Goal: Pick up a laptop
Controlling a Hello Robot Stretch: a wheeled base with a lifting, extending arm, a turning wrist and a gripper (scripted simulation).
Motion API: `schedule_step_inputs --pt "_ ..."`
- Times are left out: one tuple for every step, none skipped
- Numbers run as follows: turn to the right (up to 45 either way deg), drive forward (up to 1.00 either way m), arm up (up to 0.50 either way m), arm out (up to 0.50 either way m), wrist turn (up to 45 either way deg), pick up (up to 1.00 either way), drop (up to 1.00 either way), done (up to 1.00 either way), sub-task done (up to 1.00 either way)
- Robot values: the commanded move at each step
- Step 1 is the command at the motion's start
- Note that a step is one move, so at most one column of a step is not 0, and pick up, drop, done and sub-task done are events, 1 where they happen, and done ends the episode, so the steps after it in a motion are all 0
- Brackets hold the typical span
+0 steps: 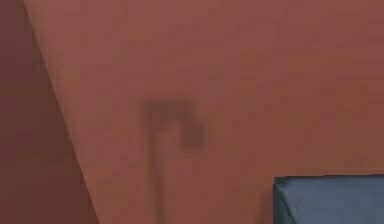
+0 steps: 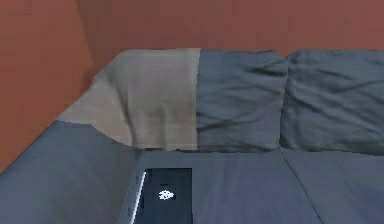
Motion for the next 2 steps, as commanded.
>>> schedule_step_inputs --pt "0.0 0.0 0.1 0.0 0.0 0.0 0.0 0.0 0.0" --pt "0.0 0.0 0.0 0.0 0.0 0.0 0.0 1.0 0.0"
